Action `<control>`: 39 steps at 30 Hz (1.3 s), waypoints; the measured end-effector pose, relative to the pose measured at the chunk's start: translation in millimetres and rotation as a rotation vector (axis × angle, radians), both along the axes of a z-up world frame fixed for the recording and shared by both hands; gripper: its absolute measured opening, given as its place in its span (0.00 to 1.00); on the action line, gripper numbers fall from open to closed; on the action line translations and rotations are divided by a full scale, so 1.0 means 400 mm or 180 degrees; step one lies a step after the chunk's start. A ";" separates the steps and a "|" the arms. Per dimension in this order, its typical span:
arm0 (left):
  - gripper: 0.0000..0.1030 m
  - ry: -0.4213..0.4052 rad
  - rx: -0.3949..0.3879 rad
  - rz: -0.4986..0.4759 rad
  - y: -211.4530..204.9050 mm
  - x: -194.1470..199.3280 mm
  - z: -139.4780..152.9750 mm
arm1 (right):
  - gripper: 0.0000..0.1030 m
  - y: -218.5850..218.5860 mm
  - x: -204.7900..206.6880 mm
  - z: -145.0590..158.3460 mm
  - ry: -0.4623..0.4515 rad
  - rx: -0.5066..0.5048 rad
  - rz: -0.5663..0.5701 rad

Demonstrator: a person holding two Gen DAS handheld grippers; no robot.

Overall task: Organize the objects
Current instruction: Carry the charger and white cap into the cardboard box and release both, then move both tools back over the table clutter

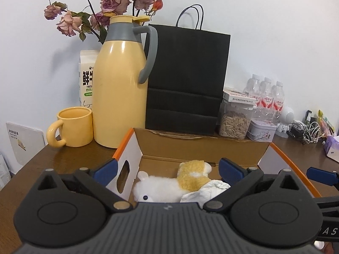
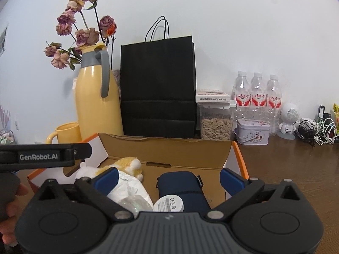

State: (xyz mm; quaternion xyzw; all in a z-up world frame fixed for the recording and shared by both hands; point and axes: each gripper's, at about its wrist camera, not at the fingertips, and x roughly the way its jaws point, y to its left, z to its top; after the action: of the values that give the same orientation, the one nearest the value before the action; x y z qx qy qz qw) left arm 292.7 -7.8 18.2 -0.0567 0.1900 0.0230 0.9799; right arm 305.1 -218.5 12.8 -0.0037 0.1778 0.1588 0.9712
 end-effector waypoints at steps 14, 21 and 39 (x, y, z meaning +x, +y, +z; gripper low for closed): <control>1.00 -0.0066 0.0048 0.0083 0.033 -0.082 0.056 | 1.00 0.001 -0.084 0.066 -0.0232 -0.0057 0.0071; 1.00 -0.0062 0.0137 0.0053 0.043 -0.182 0.078 | 1.00 -0.015 -0.178 0.093 -0.0268 -0.0078 0.0127; 1.00 0.0223 0.0285 -0.0015 0.074 -0.410 0.016 | 1.00 -0.047 -0.397 0.041 -0.0069 -0.0179 0.0277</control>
State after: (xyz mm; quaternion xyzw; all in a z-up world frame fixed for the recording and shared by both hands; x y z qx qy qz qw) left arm 128.8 21.8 24.4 -0.0115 0.2231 0.0313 0.9742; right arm 146.1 -237.2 29.2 -0.0404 0.1713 0.1957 0.9647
